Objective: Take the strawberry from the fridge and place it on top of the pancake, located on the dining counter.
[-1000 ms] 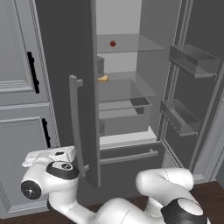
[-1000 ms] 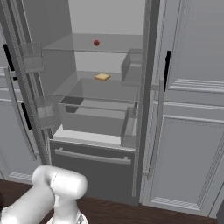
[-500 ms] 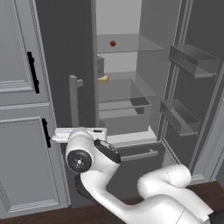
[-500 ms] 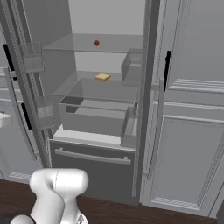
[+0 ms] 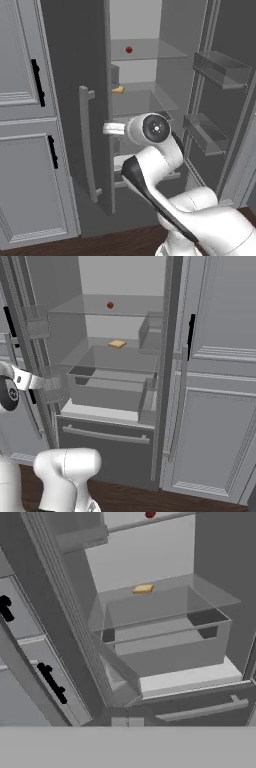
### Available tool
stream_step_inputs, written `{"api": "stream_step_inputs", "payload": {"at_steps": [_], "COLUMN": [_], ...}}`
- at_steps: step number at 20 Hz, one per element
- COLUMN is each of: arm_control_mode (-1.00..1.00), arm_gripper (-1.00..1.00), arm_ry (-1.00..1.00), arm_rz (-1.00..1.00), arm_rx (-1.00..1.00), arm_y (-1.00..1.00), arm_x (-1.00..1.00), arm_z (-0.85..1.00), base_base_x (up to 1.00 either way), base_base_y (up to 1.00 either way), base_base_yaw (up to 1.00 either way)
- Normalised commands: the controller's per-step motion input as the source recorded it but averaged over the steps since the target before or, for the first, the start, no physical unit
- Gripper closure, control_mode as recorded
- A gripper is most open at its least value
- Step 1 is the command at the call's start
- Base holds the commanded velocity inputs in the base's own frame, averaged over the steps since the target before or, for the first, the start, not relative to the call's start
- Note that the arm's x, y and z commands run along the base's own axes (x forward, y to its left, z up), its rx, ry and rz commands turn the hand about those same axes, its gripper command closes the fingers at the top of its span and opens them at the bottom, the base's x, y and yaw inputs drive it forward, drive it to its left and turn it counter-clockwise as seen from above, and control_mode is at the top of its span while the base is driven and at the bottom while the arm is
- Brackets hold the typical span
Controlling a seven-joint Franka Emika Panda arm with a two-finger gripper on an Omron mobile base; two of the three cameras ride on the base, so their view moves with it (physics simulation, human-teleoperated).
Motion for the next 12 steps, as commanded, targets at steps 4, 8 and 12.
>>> {"api": "stream_step_inputs", "payload": {"at_steps": [4,8,12], "arm_control_mode": [-1.00,-1.00,-1.00], "arm_gripper": [1.00,1.00,1.00], "arm_ry": [0.37,0.23,-0.02], "arm_rz": [0.02,0.05,0.05], "arm_rx": [0.00,0.00,0.00], "arm_y": [-0.79,-0.71,-0.72], "arm_x": [-0.28,-0.44,-0.85], "arm_z": [0.45,0.19,0.00], "base_base_x": [0.00,0.00,0.00], "base_base_y": [0.00,0.00,0.00], "base_base_yaw": [0.00,0.00,0.00]}}
